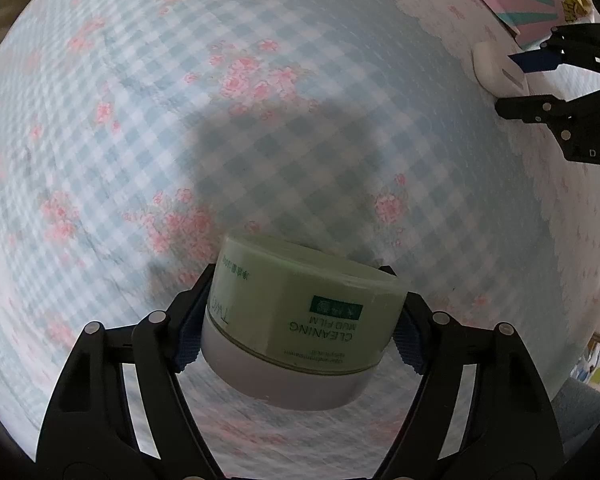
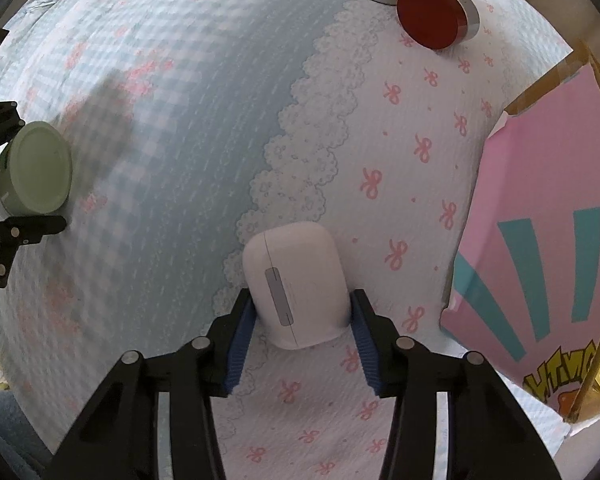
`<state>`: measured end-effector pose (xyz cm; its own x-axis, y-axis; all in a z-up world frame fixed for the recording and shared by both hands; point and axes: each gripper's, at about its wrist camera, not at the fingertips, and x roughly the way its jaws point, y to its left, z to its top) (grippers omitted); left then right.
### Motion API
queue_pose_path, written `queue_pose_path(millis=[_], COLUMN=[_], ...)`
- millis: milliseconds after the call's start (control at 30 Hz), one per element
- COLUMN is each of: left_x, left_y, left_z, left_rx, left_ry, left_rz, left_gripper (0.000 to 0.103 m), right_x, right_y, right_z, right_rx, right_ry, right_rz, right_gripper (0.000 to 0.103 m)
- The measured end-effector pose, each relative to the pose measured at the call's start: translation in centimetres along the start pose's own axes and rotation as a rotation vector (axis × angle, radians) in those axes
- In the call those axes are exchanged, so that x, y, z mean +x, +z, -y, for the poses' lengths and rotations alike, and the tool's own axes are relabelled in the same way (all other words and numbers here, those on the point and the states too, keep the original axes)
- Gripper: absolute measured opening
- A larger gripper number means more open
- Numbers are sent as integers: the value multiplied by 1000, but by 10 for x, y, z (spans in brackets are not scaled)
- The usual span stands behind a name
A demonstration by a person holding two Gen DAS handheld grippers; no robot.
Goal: Organize rigid objects
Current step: 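Grasp the pale green jar with the left tool while the right tool grasps the white earbud case, then lift the jar and earbud case and carry both toward the cardboard box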
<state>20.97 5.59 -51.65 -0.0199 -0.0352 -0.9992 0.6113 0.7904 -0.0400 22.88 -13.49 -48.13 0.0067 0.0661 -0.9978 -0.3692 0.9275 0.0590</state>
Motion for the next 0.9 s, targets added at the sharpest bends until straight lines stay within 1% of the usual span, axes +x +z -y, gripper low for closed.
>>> queue_pose_path(millis=[67,300,467,600,633,733,800,833,900], left_x=[-2,-19,-37,-59,-65,-88,-101,-106,-116], left_y=[-1,-14,-24,-29,-30,-34,-36,-38,-44], left_z=[-3,-17,-31,-43,-45,-50,-51,-51,-54], left_rx=[-11,-60,-138,-200,-211,-240,-254,-262,-282], left_ry=[-4,-18,-44,-66,-70,-78,-77,-79,-88], left_rz=[3,22,53,92,102,139,164,174,192], left_gripper=[74,73,71,71,71,71,71,71,71], right_x=[-1,-16,-32,-53,-56,-74,-76,-73,-66], right_y=[9,3,-3,-17,-18,-25,-30,-33,-44], right_z=[-2,5,15,24,25,28,31,31,32], right_rx=[11,102,194,257,266,306,322,327,357], right_ry=[-3,21,64,96,100,124,134,135,166], right_rz=[2,37,74,108,114,125,117,112,121], right_gripper=[44,43,43,41,39,20,17,16,16])
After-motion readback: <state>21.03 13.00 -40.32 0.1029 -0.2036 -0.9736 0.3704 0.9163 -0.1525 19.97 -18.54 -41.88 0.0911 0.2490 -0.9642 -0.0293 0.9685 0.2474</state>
